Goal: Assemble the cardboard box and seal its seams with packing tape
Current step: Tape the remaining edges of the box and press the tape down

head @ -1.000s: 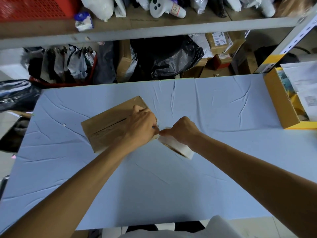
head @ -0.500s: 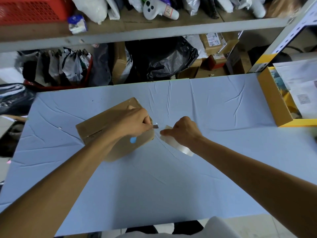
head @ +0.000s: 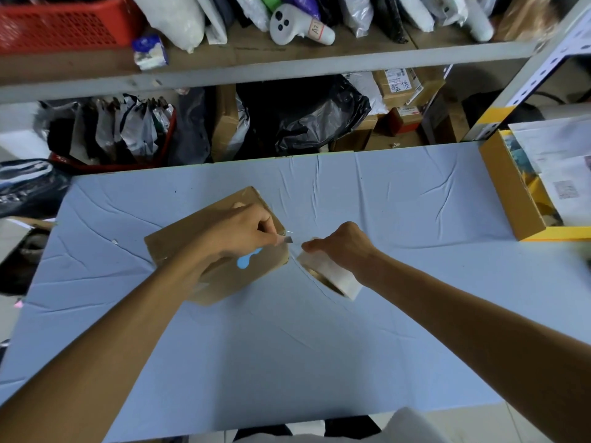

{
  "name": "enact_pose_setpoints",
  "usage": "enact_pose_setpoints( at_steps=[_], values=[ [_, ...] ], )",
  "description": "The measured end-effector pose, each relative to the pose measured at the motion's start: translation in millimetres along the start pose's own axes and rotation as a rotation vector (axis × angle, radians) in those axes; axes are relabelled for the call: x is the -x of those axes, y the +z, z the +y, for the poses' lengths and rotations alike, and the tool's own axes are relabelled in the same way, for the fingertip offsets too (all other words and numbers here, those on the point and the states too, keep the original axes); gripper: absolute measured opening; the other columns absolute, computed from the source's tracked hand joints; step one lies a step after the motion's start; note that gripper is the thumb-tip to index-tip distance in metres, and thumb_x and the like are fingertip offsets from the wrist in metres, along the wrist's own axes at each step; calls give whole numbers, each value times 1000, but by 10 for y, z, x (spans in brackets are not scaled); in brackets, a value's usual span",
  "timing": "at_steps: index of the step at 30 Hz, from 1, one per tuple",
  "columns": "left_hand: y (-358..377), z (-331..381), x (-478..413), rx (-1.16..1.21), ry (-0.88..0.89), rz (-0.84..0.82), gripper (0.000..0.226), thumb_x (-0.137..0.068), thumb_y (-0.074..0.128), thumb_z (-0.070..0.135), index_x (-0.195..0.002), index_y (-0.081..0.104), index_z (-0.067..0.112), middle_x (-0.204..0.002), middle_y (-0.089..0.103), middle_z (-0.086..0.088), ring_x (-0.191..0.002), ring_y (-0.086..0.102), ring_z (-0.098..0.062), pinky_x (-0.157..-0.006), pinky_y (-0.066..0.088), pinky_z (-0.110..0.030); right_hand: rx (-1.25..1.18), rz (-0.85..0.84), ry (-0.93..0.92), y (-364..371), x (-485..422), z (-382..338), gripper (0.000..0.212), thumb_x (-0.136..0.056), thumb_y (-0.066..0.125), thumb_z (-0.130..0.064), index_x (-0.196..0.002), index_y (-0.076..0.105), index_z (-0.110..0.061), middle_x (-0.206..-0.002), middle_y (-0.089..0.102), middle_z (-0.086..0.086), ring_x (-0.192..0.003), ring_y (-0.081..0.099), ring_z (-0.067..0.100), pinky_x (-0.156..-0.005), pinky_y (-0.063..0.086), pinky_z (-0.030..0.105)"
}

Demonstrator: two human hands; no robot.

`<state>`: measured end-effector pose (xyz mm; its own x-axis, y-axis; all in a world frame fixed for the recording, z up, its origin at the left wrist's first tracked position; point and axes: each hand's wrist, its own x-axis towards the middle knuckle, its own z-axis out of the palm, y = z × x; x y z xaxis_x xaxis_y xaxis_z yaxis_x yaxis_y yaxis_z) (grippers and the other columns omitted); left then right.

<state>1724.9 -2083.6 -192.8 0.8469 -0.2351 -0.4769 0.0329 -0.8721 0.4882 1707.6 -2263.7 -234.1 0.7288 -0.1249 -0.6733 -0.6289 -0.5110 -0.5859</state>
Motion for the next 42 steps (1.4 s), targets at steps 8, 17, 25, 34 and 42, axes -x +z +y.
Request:
enact_pose_setpoints(
  at_steps=[8, 17, 25, 34, 42],
  values=[
    [83, 0, -29, -42, -6, 40, 23, -89, 62, 30, -68, 60, 20, -86, 64, -3, -93, 41, -13, -56, 32, -19, 22, -16, 13, -1, 27, -9, 45, -75, 76, -40, -88, 46, -8, -73, 39, 2, -59, 37, 15, -48, 26, 26],
    [231, -7, -143, -193, 21, 123, 32, -90, 56, 26, -69, 70, 6, -79, 72, -10, -109, 42, -27, -75, 40, -33, 45, -57, -11, 51, 56, -34, 48, -73, 77, -38, -69, 35, -15, -68, 34, 0, -54, 32, 16, -45, 24, 26],
    [307, -41, -169, -215, 35, 217, 42, -91, 57, 37, -63, 67, 7, -67, 70, -8, -94, 54, -29, -57, 35, -28, 413, -88, -73, -1, -30, -13, 50, -70, 77, -49, -75, 43, -13, -75, 43, -1, -59, 42, 14, -49, 31, 25],
    [219, 33, -144, -190, 29, 169, 38, -94, 54, 33, -73, 70, 5, -77, 71, -14, -98, 53, -30, -50, 23, -23, 477, 19, -125, 37, -38, 218, 34, -75, 67, -40, -67, 48, -14, -69, 49, 0, -63, 48, 20, -52, 30, 25],
    [193, 34, -126, -183, -5, 132, 40, -93, 54, 27, -53, 56, 20, -75, 70, -10, -100, 53, -31, -56, 35, -29, 316, 2, -297, -99, -53, 260, 14, -83, 62, -44, -96, 66, -40, -94, 67, -9, -96, 61, 16, -72, 38, 30]
  ],
)
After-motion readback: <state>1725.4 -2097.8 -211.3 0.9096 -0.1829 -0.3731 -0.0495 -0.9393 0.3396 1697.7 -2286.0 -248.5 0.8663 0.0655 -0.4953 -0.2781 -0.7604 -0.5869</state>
